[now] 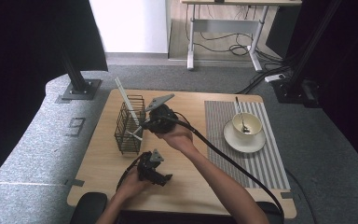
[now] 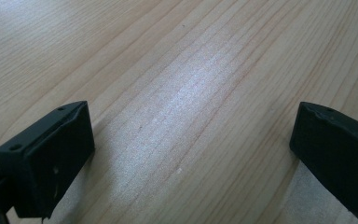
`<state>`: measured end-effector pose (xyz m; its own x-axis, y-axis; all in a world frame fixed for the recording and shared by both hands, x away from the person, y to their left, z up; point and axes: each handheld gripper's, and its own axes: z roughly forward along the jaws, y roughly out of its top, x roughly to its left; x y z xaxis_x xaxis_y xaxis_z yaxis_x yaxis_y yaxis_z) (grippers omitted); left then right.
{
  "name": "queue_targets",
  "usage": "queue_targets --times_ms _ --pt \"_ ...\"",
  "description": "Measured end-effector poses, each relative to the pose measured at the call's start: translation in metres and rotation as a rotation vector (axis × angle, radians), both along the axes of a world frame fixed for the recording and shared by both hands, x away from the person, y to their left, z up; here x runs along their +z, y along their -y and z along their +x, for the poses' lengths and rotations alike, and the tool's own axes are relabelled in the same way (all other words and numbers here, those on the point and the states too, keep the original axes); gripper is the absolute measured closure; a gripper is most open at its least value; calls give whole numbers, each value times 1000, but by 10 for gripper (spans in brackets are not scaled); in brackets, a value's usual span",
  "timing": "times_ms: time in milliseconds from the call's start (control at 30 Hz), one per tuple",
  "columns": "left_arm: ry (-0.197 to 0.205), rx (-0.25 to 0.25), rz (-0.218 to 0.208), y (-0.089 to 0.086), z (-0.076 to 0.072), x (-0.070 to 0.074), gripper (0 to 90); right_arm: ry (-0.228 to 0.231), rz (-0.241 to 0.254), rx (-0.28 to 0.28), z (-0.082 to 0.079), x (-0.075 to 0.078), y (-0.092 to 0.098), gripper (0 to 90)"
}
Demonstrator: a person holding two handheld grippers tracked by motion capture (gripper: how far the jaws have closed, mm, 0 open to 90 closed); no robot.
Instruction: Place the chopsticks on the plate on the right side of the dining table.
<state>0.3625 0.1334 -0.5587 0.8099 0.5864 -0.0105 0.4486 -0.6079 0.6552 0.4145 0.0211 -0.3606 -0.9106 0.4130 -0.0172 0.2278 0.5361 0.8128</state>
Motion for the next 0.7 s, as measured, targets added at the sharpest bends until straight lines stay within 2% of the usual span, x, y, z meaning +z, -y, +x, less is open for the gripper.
queue_targets --times_ms 367,700 --pt "0 1 -1 0 0 0 0 7 30 -17 -2 15 18 823" --pt "0 3 -5 0 0 0 0 3 84 -38 -5 32 42 823"
